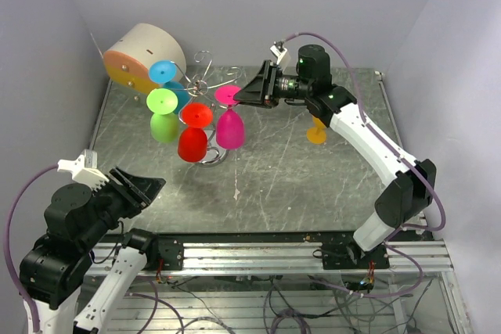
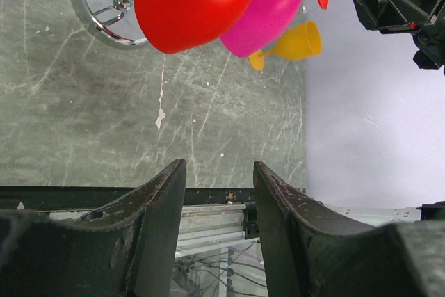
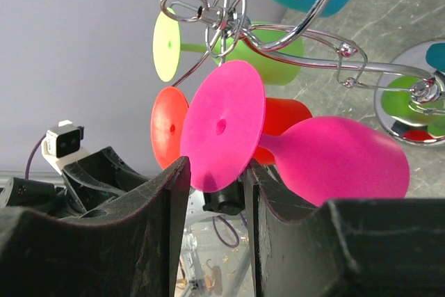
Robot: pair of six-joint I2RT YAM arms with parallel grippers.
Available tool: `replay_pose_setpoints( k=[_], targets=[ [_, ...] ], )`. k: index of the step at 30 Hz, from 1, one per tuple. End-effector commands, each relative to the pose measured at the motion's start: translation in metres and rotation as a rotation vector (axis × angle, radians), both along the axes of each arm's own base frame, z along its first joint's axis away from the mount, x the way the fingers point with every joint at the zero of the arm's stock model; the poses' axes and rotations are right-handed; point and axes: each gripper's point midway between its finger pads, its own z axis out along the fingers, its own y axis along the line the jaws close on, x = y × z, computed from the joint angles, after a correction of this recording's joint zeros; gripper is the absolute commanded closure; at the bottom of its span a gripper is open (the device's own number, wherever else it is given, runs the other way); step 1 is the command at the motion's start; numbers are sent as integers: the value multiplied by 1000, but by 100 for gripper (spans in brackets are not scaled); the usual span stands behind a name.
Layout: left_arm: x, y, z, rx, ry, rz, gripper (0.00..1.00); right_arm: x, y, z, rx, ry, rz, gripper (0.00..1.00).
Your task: Take the wine glass off the wine glass rack
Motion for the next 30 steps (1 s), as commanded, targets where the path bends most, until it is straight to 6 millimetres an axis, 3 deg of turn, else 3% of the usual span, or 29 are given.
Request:
replay_pose_setpoints(
  k=[1, 7, 19, 23, 30],
  targets=[
    [-1, 3, -3, 2, -1, 14, 46, 7, 3, 8, 14, -45, -17, 63],
    [-2, 3, -6, -7, 3, 17, 46, 15, 5, 10, 23, -57, -36, 66],
    [-2, 3, -5, -8, 4, 20, 47, 20, 6, 24, 63, -87, -57, 86],
    [-2, 3, -4, -14, 2, 20, 47, 17, 4, 31, 87, -91, -72, 100],
    [-3, 3, -3, -20, 3, 22, 47, 12, -3, 44, 108, -91, -99, 100]
  ],
)
